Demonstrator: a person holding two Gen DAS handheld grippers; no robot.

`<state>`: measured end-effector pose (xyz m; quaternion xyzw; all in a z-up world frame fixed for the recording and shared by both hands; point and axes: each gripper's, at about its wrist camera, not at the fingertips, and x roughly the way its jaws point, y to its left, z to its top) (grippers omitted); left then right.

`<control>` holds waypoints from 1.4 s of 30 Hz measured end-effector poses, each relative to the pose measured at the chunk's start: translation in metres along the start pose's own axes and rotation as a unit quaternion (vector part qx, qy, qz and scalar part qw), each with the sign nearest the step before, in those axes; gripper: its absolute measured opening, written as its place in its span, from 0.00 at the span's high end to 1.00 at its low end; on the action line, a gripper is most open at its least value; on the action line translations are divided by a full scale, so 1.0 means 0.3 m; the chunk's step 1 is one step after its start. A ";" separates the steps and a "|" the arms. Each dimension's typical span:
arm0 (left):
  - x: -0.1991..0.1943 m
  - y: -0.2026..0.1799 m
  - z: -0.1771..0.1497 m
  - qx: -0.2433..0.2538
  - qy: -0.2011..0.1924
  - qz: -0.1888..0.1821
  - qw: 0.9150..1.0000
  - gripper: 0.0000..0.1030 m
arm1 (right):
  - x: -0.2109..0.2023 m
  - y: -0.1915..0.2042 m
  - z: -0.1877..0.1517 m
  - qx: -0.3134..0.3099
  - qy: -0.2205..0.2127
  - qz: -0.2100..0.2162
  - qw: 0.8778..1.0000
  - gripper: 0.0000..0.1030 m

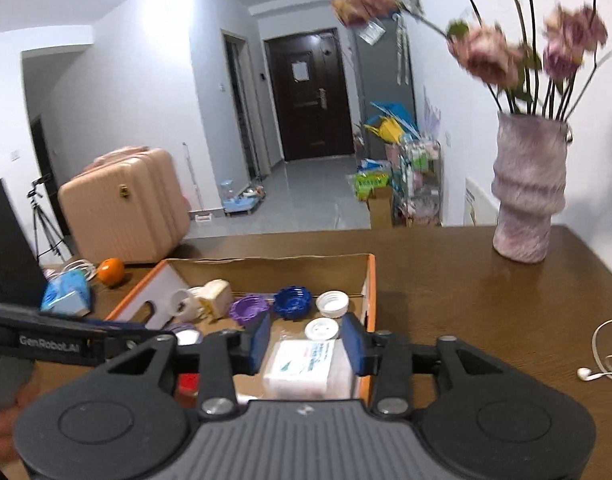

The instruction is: Organize rigid objects

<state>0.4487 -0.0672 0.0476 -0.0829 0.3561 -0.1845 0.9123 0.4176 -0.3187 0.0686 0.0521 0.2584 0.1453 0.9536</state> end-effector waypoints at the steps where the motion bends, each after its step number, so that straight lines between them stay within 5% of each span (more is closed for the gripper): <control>1: -0.046 -0.009 -0.017 0.014 -0.011 0.015 1.000 0.24 | -0.042 0.019 -0.010 -0.011 -0.005 0.002 1.000 0.55; 6: -0.255 -0.075 -0.164 0.097 -0.077 0.096 0.988 0.13 | -0.233 0.113 -0.099 -0.057 -0.047 -0.001 0.997 0.33; 11: -0.418 -0.132 -0.403 0.150 -0.148 0.187 0.960 0.02 | -0.406 0.199 -0.279 -0.077 -0.082 -0.007 0.994 0.18; 17: -0.591 -0.115 -0.695 0.084 -0.148 0.166 0.971 0.00 | -0.585 0.262 -0.563 -0.071 -0.136 -0.002 0.988 0.15; 21: -0.644 -0.093 -0.826 0.071 -0.117 0.179 0.974 0.00 | -0.620 0.269 -0.695 -0.058 -0.114 -0.003 0.992 0.15; 30: -0.661 -0.131 -0.842 0.080 -0.118 0.181 0.973 0.00 | -0.656 0.243 -0.712 -0.034 -0.125 -0.018 0.991 0.16; 42: -0.405 -0.140 -0.736 0.101 -0.060 0.160 0.980 0.00 | -0.460 0.146 -0.636 -0.032 -0.076 -0.035 0.996 0.17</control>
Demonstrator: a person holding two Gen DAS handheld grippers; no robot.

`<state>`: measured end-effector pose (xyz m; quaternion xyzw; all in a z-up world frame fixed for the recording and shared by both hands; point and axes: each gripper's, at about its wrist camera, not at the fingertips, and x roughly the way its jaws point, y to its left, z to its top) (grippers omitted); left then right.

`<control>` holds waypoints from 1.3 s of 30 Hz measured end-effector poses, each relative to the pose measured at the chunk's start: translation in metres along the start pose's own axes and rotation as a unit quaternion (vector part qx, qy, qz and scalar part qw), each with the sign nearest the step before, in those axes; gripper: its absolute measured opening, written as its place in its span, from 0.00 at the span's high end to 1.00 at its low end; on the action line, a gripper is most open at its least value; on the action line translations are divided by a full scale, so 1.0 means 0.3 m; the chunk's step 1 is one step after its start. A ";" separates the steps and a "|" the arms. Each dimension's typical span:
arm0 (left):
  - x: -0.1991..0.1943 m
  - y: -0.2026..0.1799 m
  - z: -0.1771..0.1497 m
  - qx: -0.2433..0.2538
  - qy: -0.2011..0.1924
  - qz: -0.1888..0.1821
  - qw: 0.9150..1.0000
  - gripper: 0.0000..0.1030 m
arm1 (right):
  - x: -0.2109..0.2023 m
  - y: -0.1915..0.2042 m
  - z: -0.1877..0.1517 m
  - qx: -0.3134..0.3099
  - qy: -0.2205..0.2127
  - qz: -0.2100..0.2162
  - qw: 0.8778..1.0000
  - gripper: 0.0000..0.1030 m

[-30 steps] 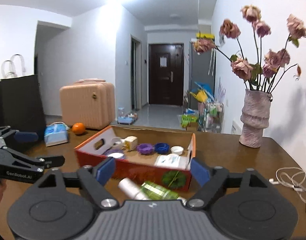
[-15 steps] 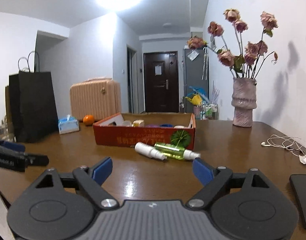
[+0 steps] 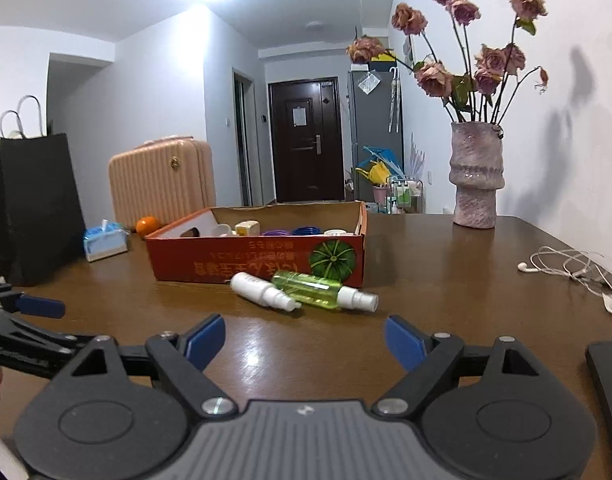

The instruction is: Organize rigid objects

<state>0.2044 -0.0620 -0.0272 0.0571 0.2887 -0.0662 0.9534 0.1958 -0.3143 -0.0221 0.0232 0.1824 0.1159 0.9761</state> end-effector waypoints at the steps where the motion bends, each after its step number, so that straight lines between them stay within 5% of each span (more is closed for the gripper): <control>1: 0.044 -0.004 0.019 -0.002 0.008 0.002 1.000 0.00 | 0.027 -0.008 0.012 -0.002 0.005 -0.004 1.000 0.17; 7: 0.308 0.008 0.161 -0.095 0.048 -0.032 0.994 0.00 | 0.179 -0.061 0.068 -0.007 0.041 -0.032 0.999 0.17; 12: 0.517 0.031 0.265 -0.204 0.091 -0.065 0.972 0.05 | 0.274 -0.097 0.085 -0.006 0.057 -0.040 0.998 0.17; 14: 0.577 0.014 0.291 -0.211 0.089 -0.079 0.970 0.13 | 0.310 -0.105 0.093 -0.008 0.062 -0.041 0.997 0.17; 17: 0.633 -0.026 0.312 -0.191 0.079 -0.063 0.976 0.22 | 0.363 -0.115 0.100 -0.012 0.070 -0.039 0.997 0.17; 21: 0.633 -0.026 0.310 -0.204 0.069 -0.096 0.972 0.53 | 0.438 -0.113 0.108 -0.020 0.083 -0.026 0.996 0.19; 28: 0.580 -0.025 0.288 -0.149 0.062 -0.080 0.984 0.59 | 0.594 -0.106 0.155 -0.034 0.099 0.027 0.994 0.25; 32: 0.506 -0.035 0.267 -0.056 0.052 -0.092 0.993 0.63 | 0.655 -0.060 0.175 -0.044 0.129 0.065 0.988 0.48; 34: 0.457 -0.034 0.237 -0.015 0.049 -0.095 0.994 0.64 | 0.640 -0.014 0.158 -0.071 0.133 0.062 0.987 0.50; 37: 0.399 -0.033 0.201 0.014 0.048 -0.102 0.994 0.65 | 0.591 0.028 0.133 -0.067 0.146 0.069 0.985 0.70; 39: 0.378 -0.039 0.181 0.017 0.044 -0.103 0.994 0.66 | 0.549 0.038 0.120 -0.038 0.152 0.079 0.984 0.71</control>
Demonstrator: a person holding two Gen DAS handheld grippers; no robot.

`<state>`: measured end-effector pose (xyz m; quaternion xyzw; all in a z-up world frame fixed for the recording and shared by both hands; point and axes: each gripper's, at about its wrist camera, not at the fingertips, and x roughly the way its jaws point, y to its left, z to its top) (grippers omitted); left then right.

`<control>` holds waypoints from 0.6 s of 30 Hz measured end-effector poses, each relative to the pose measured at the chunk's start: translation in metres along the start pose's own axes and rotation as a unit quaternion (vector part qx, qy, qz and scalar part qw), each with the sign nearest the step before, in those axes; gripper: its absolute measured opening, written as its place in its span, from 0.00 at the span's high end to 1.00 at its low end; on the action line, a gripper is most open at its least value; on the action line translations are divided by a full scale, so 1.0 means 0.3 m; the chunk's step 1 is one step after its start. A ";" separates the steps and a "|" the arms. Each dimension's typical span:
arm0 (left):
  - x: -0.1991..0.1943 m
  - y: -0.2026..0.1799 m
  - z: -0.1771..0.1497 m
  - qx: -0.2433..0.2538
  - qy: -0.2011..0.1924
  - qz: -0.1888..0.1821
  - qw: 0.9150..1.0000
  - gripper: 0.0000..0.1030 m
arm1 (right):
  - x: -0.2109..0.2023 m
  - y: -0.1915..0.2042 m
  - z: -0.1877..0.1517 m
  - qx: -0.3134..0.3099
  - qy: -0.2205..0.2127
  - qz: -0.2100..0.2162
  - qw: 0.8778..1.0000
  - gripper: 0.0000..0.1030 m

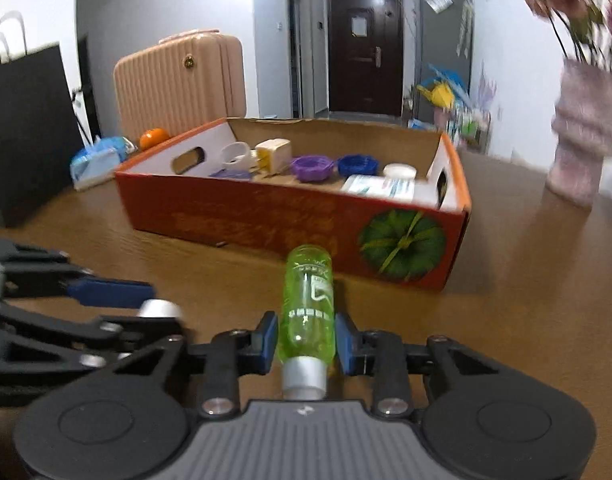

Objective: Organize rigid objects
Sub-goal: 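Grasp the white tube with the left tool while the right tool grasps the green spray bottle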

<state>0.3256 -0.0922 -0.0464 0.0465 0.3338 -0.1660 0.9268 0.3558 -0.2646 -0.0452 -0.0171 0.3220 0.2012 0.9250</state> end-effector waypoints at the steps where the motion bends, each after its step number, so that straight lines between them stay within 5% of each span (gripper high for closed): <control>1: -0.005 -0.008 -0.007 -0.001 -0.003 0.003 1.000 0.67 | -0.015 0.010 -0.013 0.005 0.000 0.001 1.000 0.71; 6: -0.023 -0.045 -0.034 -0.008 -0.018 0.002 1.000 0.67 | -0.107 0.051 -0.088 0.024 -0.005 -0.012 1.000 0.71; 9: -0.038 -0.056 -0.052 -0.013 -0.011 -0.001 1.000 0.51 | -0.148 0.053 -0.116 0.033 -0.005 -0.012 0.999 0.71; 14: -0.045 -0.020 -0.079 -0.096 0.023 -0.015 0.995 0.41 | -0.155 0.044 -0.120 0.046 -0.013 -0.016 0.999 0.70; 16: -0.061 -0.025 -0.092 -0.110 0.021 -0.020 0.993 0.64 | -0.150 0.042 -0.112 0.046 -0.017 -0.019 0.999 0.70; 18: -0.071 -0.037 -0.100 -0.101 0.021 -0.023 0.994 0.72 | -0.139 0.039 -0.103 0.050 -0.018 -0.017 0.998 0.70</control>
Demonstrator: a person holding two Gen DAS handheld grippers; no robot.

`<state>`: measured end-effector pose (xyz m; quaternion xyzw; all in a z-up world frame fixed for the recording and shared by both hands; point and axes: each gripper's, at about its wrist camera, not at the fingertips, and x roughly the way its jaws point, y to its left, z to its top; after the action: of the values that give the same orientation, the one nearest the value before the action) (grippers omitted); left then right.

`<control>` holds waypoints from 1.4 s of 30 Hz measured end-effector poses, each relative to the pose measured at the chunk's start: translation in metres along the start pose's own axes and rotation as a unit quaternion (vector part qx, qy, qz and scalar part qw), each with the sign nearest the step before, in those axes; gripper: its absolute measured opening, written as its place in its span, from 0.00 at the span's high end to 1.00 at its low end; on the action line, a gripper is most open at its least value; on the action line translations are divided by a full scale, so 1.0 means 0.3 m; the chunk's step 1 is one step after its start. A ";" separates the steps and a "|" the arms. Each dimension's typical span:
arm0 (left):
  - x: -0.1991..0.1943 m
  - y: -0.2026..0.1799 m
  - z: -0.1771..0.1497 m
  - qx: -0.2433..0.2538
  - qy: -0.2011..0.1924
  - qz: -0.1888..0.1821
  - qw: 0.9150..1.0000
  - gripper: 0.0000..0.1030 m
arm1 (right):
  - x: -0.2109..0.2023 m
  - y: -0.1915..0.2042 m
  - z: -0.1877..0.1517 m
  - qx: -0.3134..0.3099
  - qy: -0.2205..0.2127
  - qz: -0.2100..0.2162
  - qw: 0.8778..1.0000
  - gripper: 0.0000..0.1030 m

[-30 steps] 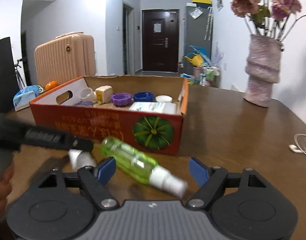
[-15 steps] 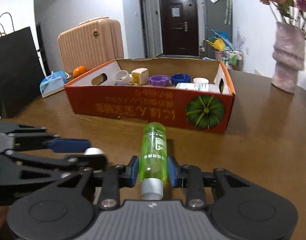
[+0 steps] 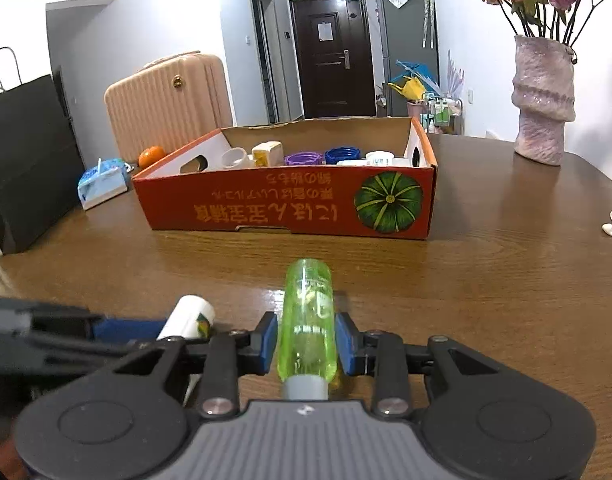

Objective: Organize rigid objects
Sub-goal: 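Grasp the white tube with the left tool while the right tool grasps the green spray bottle, then carry the tube and spray bottle into the box and open both tools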

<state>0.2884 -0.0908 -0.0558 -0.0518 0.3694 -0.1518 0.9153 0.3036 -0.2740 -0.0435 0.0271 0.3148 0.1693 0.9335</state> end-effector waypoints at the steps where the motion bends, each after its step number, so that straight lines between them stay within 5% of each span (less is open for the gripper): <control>1: -0.001 -0.006 -0.002 0.006 0.002 0.001 1.000 0.72 | 0.007 -0.003 0.005 0.002 0.000 -0.001 1.000 0.69; 8: -0.017 -0.004 0.001 0.014 -0.011 0.025 1.000 0.73 | 0.049 0.013 0.010 -0.005 0.009 -0.008 1.000 0.71; 13: -0.057 0.030 0.064 0.007 -0.034 0.006 0.999 0.73 | 0.051 0.011 0.025 0.007 0.013 0.005 1.000 0.71; 20: -0.051 0.157 0.383 -0.030 -0.059 -0.055 0.996 0.73 | 0.036 -0.035 0.247 0.052 -0.031 0.075 0.995 0.71; 23: 0.061 0.232 0.578 -0.062 -0.032 -0.067 0.995 0.73 | 0.140 -0.078 0.436 0.081 -0.033 0.087 0.992 0.71; 28: 0.314 0.337 0.767 -0.122 0.028 -0.014 0.992 0.73 | 0.430 -0.128 0.631 0.134 0.026 0.041 0.990 0.71; 33: 0.477 0.371 0.784 -0.140 0.070 0.040 0.987 0.73 | 0.610 -0.093 0.647 0.111 0.078 -0.008 0.991 0.71; 42: 0.561 0.361 0.764 -0.135 0.092 0.042 0.986 0.70 | 0.661 -0.041 0.641 0.061 0.082 -0.042 0.994 0.71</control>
<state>0.5875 -0.0452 -0.0239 -0.1451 0.4706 -0.0663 0.8678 0.5696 -0.2086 -0.0062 0.0571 0.4006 0.1122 0.9076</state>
